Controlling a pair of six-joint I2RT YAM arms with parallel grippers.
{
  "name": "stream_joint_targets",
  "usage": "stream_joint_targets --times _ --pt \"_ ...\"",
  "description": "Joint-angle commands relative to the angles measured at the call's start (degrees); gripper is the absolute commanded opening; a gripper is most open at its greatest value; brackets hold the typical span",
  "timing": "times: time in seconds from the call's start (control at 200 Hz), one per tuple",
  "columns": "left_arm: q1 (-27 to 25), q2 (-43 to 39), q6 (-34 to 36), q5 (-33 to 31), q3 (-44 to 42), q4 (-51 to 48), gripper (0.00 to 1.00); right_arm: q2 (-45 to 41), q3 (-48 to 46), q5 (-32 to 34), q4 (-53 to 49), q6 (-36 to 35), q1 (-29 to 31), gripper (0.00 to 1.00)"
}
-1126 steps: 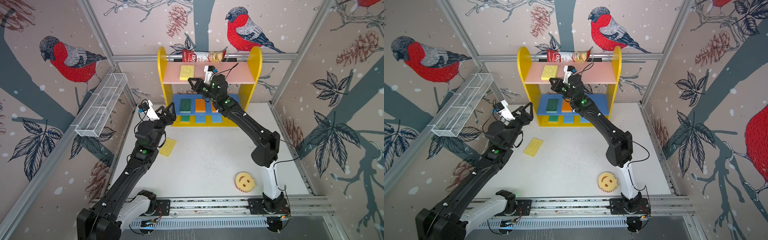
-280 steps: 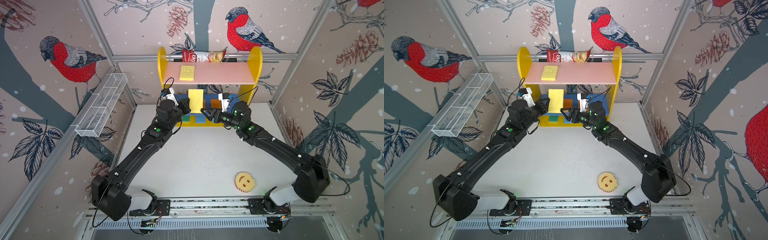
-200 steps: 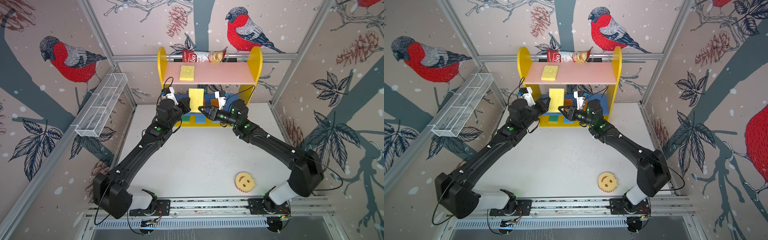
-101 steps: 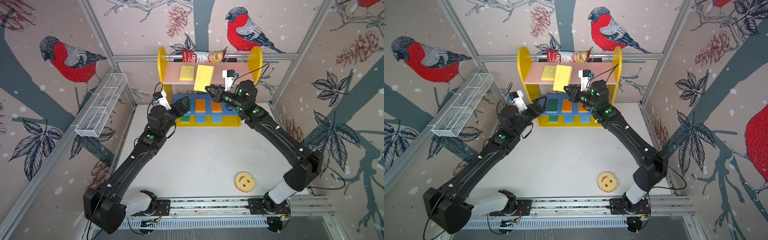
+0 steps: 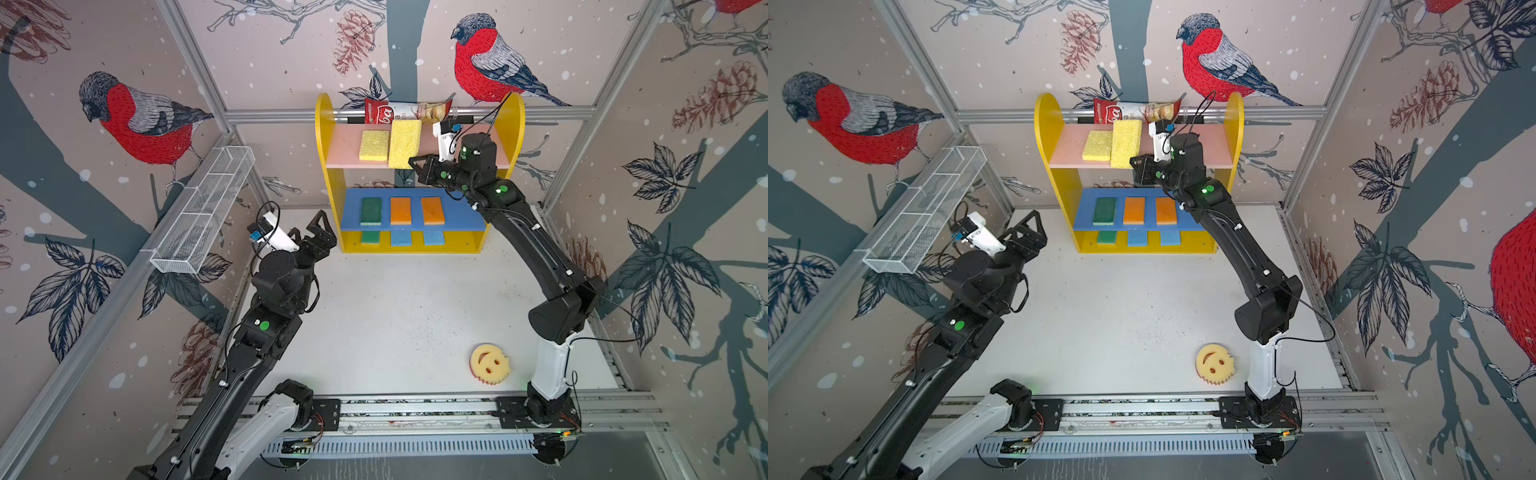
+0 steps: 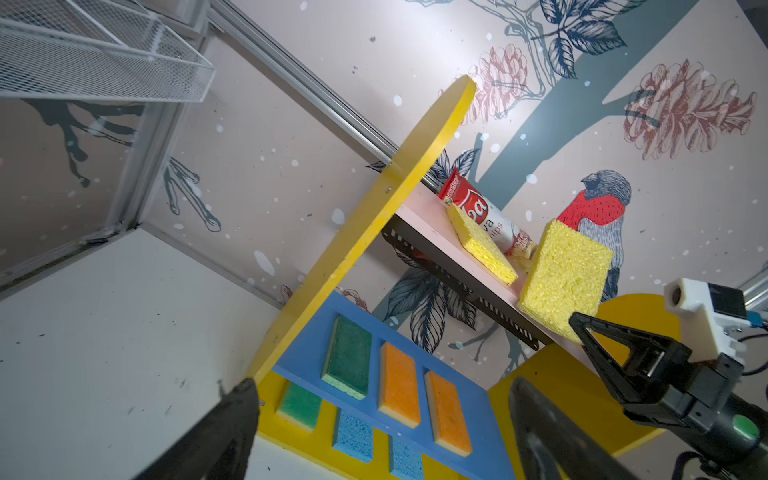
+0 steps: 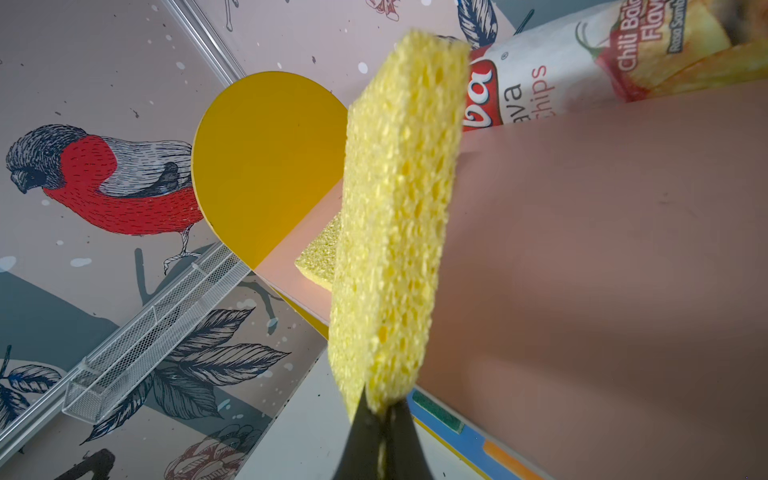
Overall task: Place and organize the cleaning sponges onto the shelf
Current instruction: 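Release the left gripper while the right raises the sponge to the pink shelf, then lower the sponge onto the pink top shelf beside the other sponge with the right gripper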
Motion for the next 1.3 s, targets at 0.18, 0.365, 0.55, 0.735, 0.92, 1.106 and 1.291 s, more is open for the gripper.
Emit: stream_joint_targets --times 0.18,0.365,0.55,0.735,0.92,1.106,1.291 --pt "0.05 0.51 2.53 -2.87 0.93 -1.12 0.92 0.71 -0.55 -2.21 4.77 2.43 -0.23 0.00" --pt "0.02 1.30 1.65 -1.92 0.35 -1.39 0.92 1.29 -1.31 -3.29 8.01 5.02 -1.01 0.00" --pt "-0.02 0.89 1.44 -1.92 -0.13 -1.73 0.93 1.60 -2.20 -3.69 10.50 6.88 -1.86 0.00" --pt "0.02 0.72 1.69 -2.43 -0.15 -1.95 0.93 1.52 -2.30 -5.05 10.63 7.34 -1.99 0.00" --pt "0.07 1.42 1.68 -2.17 -0.31 -1.87 0.93 0.56 -1.51 -5.14 8.31 8.86 -4.09 0.00" --pt "0.02 2.13 1.58 -2.17 -0.37 -1.78 0.93 1.52 3.91 -5.49 0.37 8.09 -6.68 0.00" --pt "0.02 2.84 1.39 -1.72 -0.01 -1.86 0.93 2.64 7.17 -11.63 -2.88 9.11 -8.77 0.00"
